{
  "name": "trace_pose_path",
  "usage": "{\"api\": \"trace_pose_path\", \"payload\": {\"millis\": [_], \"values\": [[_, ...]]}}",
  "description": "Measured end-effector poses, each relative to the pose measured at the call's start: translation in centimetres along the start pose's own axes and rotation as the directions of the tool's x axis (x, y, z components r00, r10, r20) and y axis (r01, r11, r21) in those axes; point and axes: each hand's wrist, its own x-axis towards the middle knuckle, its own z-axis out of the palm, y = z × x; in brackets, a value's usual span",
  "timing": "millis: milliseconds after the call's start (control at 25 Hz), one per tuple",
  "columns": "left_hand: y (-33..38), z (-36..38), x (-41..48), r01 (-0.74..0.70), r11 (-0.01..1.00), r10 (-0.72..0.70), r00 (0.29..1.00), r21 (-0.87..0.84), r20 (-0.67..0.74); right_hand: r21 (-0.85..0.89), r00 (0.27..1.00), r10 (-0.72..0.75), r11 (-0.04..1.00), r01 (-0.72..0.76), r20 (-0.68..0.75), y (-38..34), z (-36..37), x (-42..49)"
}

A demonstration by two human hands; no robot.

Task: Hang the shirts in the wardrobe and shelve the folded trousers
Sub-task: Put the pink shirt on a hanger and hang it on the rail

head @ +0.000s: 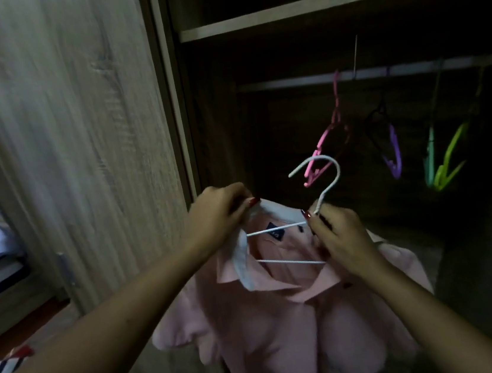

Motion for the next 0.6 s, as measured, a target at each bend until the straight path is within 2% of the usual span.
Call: {"api": "trace_pose_path", "payload": {"millis": [80,120,160,240,280,360,400,520,600], "values": [[-0.4,1.1,-0.1,0.183,0.920,-0.148,0.981,-0.345,0.125,0.001,0.998,-0.021,1.000,0.021,0.052,0.5,0.7,0.0],[-0.8,1.4,-0.6,0.268,0.860,-0.211,0.961,-0.434,0.176,-0.013,0.995,-0.014,1.000,0.016,0.097,0.7,0.9,-0.1],[-1.5,1.7,-1.2,0.294,0.849,-0.233,0.954,-0.440,0.188,-0.026,0.994,0.005,1.000,-0.002,0.113,0.9,0.9,0.0],[-3.5,2.1,-2.8,0.152,0.947,-0.109,0.981,-0.282,0.164,-0.008,0.995,0.052,0.999,-0.052,0.089,0.9,0.1,0.5],[-4.2,2.3,-3.6,0.070,0.974,-0.028,0.981,-0.216,0.194,0.007,0.994,0.064,0.998,-0.064,0.084,0.7,-0.5,0.9],[-4.8,2.8,-4.8,-0.009,0.984,0.063,0.951,-0.175,0.302,0.035,0.991,0.042,0.998,-0.046,0.127,0.1,-1.3,1.7],[-4.9,3.0,-5.2,-0.039,0.989,0.081,0.949,-0.142,0.304,0.052,0.986,0.017,0.998,-0.026,0.163,-0.3,-1.5,2.1],[-5.7,2.2,-6.3,-0.051,0.991,0.067,0.990,-0.123,0.127,0.112,0.966,-0.071,0.993,0.044,0.247,-1.0,-2.2,2.9],[-6.9,0.8,-6.9,-0.036,0.992,0.038,0.999,-0.118,0.015,0.052,0.948,-0.105,0.994,0.093,0.301,-0.1,-3.7,3.0]]}}
